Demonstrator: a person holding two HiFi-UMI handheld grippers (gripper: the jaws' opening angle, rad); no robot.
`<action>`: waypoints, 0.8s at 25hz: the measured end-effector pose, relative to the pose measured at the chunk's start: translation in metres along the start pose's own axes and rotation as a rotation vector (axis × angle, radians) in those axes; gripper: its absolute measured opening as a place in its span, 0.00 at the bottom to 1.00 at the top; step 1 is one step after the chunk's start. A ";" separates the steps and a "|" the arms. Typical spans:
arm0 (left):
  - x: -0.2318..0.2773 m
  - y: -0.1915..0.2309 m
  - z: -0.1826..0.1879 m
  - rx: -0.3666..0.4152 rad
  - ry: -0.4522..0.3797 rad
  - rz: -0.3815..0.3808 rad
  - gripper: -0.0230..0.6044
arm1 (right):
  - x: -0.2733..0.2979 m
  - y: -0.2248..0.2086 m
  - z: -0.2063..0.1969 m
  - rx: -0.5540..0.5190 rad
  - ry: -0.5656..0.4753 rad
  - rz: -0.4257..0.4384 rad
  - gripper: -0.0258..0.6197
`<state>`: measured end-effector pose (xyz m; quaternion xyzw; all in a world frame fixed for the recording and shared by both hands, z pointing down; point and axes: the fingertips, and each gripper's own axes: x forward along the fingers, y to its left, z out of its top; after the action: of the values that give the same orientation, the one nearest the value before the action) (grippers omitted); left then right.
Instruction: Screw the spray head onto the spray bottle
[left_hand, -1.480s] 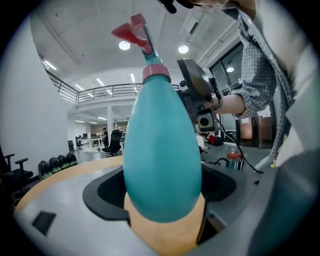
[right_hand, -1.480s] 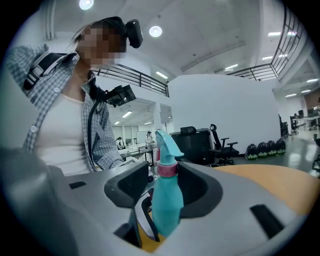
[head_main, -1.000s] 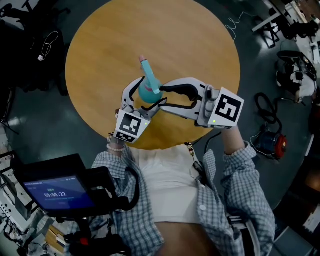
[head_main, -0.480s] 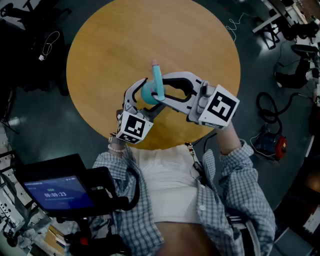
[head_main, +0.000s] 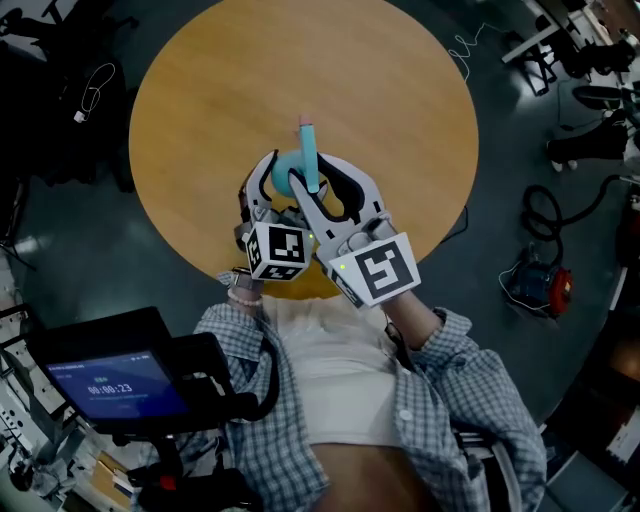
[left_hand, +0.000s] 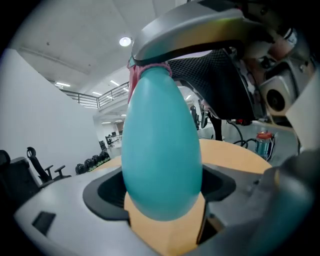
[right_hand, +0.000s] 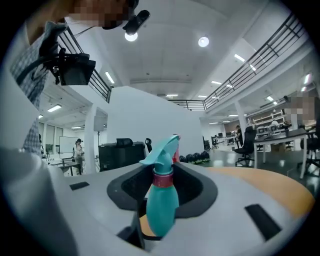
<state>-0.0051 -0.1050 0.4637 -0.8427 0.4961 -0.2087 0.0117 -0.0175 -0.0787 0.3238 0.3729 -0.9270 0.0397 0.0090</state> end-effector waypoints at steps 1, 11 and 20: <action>0.000 -0.002 0.001 0.001 -0.007 -0.018 0.73 | -0.001 0.002 0.000 0.003 0.000 0.019 0.23; -0.029 -0.044 0.029 -0.064 -0.160 -0.502 0.73 | -0.021 0.026 0.003 -0.123 0.166 0.617 0.23; -0.014 -0.032 0.000 -0.027 -0.065 -0.331 0.73 | -0.012 0.027 -0.015 -0.225 0.205 0.490 0.23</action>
<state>0.0157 -0.0766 0.4661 -0.9194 0.3525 -0.1735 -0.0179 -0.0273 -0.0501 0.3367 0.1286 -0.9823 -0.0251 0.1340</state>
